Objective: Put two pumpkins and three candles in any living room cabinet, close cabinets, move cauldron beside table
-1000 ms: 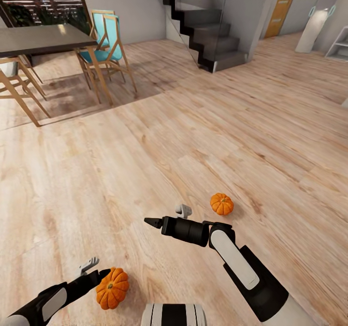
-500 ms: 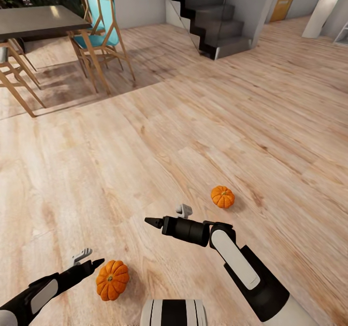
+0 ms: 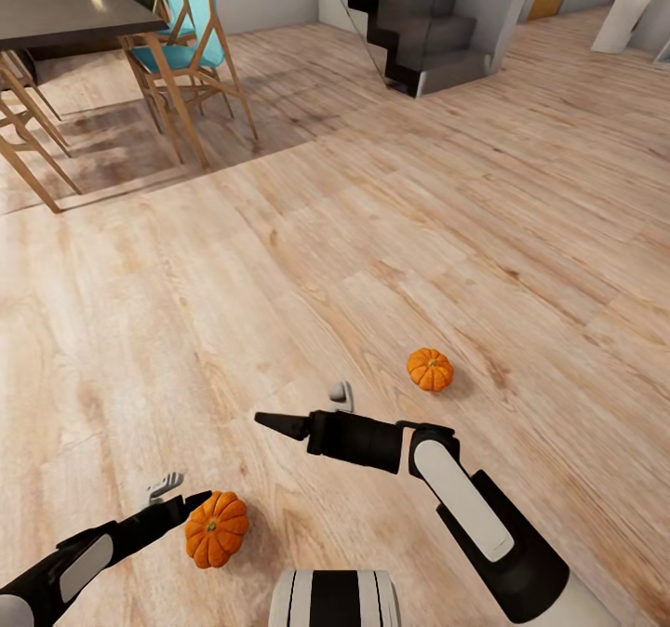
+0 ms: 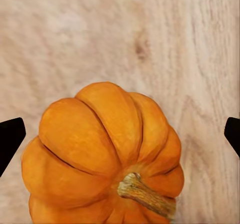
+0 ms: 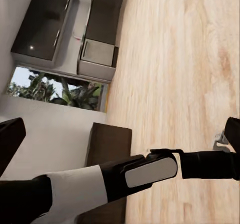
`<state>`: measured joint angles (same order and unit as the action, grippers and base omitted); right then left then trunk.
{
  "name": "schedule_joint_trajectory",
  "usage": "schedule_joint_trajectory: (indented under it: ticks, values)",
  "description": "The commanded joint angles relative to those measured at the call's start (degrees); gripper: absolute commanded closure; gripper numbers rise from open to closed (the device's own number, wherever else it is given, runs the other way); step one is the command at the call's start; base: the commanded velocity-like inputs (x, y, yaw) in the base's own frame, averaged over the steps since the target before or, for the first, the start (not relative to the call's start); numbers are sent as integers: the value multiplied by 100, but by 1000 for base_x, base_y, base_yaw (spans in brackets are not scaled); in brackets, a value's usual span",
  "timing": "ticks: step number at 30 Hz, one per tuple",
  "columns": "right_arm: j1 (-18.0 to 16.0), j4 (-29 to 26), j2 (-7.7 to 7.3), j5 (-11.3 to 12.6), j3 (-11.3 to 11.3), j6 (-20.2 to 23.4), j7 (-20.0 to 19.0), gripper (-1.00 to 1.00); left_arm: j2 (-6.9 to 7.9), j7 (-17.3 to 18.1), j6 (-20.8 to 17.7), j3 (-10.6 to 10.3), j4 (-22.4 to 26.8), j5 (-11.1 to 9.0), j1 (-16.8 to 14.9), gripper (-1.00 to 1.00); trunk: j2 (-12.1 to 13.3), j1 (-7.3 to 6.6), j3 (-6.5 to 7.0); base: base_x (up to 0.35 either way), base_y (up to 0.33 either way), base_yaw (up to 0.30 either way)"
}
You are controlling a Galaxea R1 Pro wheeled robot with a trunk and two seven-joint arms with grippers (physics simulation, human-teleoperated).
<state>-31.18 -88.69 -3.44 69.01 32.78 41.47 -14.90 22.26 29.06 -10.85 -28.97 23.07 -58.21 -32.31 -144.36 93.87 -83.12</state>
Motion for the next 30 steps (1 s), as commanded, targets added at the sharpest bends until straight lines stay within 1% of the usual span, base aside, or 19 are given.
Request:
schedule_joint_trajectory:
  ticks: [1,4,9,16,22,25,30]
  values:
    - [-3,0,-14,-10,5,7,-107,-100,2,19,-40,-21,4,-60,-3,-100,-1,-1,-3,0,0,0]
    - [-3,1,-35,-17,6,5,-219,-100,1,28,-40,-21,4,-54,-3,-100,-1,-1,-3,0,0,0]
    - [-2,20,-41,-19,1,2,-248,-100,19,34,-40,-15,-2,-54,-3,-100,-8,12,-114,0,0,0]
    - [-2,59,-42,-26,0,1,-247,-100,27,4,-40,-4,-54,-66,-3,-100,-8,12,-114,0,0,0]
    - [-2,62,-73,-27,0,1,-239,-100,24,-3,-39,-12,-72,-68,-3,-100,-16,27,-247,0,0,0]
    - [-2,62,-83,-28,1,1,-234,-100,13,15,-35,-50,-74,-68,-3,-100,-20,35,-314,0,0,0]
    - [-2,65,-86,-28,0,1,-233,-100,0,24,-32,-85,-74,-66,-2,-100,-20,35,-314,0,0,0]
